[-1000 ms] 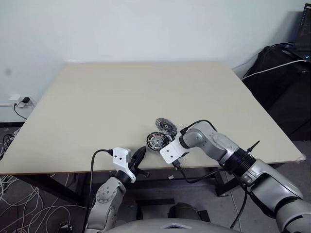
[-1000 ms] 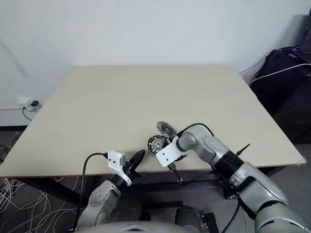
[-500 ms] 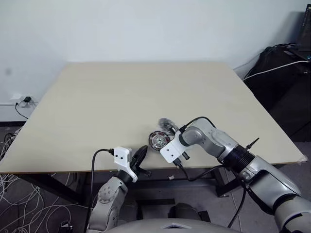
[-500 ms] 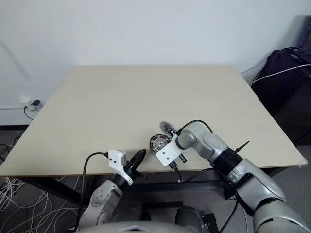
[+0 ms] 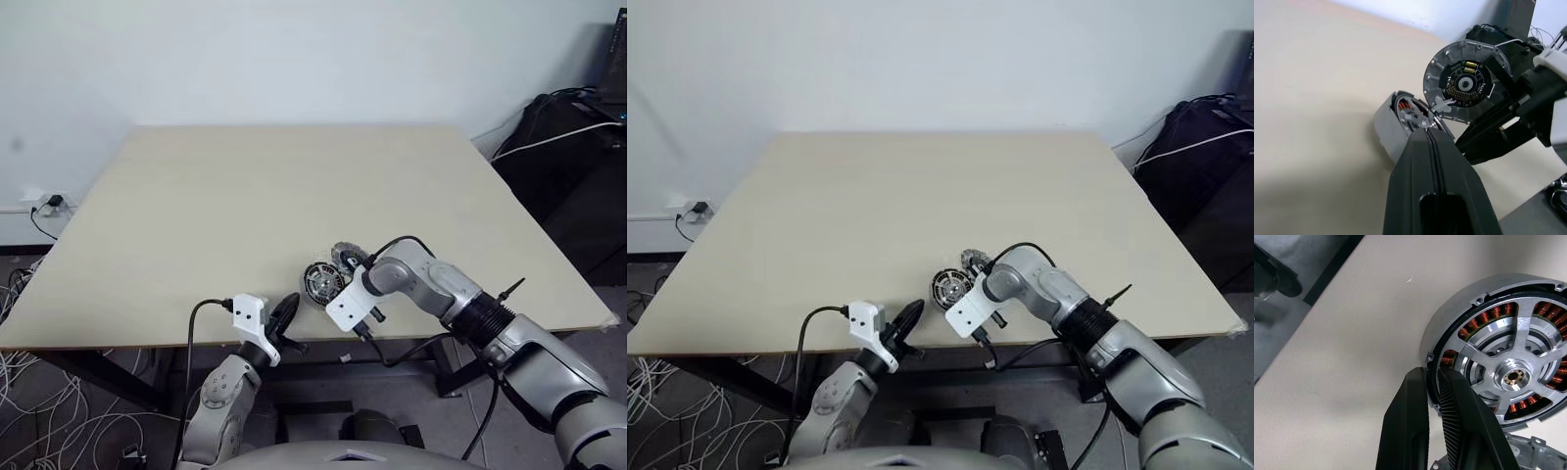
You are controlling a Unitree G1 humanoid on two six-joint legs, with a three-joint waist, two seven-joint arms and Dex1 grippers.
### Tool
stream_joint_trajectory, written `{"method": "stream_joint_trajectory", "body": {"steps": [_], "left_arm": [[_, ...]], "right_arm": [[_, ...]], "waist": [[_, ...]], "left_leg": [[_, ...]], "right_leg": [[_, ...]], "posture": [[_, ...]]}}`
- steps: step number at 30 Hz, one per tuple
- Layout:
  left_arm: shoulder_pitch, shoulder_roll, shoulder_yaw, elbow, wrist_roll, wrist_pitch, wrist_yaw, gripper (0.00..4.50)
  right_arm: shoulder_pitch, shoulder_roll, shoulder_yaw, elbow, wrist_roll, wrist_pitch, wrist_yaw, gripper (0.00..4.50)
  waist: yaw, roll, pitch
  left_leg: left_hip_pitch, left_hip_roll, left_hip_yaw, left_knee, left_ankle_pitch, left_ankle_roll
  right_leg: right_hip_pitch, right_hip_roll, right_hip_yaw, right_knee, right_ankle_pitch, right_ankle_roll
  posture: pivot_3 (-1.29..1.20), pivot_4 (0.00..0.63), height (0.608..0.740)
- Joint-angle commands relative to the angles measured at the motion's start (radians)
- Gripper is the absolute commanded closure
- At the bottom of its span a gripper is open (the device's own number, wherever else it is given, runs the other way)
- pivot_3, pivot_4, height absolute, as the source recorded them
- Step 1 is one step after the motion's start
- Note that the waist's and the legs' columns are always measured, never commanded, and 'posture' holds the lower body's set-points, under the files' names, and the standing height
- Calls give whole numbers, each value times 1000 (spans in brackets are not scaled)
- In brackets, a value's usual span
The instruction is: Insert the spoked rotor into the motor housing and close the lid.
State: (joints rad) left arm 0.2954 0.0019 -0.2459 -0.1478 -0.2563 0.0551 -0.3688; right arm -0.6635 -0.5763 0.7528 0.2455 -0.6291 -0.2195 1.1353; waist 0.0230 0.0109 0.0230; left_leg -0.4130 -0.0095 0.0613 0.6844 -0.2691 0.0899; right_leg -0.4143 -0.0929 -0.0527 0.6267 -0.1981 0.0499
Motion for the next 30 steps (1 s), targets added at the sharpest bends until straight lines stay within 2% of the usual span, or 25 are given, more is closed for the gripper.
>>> {"method": "stream_joint_trajectory", "body": {"steps": [1,9,16,22,30], "left_arm": [[-14,-9,-14,-61,-6,6,7,4500],[-17,-2,-9,-72,-14,25,3,4500],[-23,9,10,-36,-26,7,-23,4500],[-33,12,40,55,-34,-54,-59,4500],[-61,-4,71,222,-30,-171,-111,4500]], "right_arm": [[-19,-25,-45,-39,17,13,41,4392],[41,-77,-93,-190,86,181,195,4392],[105,-10,-142,-343,188,530,311,4394],[74,69,-141,-296,165,704,226,4394],[44,87,-105,-213,146,746,142,4394]], "waist": [[2,0,0],[8,0,0],[6,0,0],[7,0,0],[9,0,0]], "left_leg": [[0,0,0,0,0,0],[0,0,0,0,0,0],[0,1,-1,0,0,0],[0,1,-1,0,0,0],[-1,0,-1,0,0,0]], "right_leg": [[0,0,0,0,0,0],[0,-1,0,-1,0,0],[0,-3,-1,0,0,0],[-1,-3,-1,0,0,0],[-1,-4,-1,0,0,0]], "posture": [[0,0,740],[0,0,740],[0,0,740],[0,0,740],[0,0,740]]}}
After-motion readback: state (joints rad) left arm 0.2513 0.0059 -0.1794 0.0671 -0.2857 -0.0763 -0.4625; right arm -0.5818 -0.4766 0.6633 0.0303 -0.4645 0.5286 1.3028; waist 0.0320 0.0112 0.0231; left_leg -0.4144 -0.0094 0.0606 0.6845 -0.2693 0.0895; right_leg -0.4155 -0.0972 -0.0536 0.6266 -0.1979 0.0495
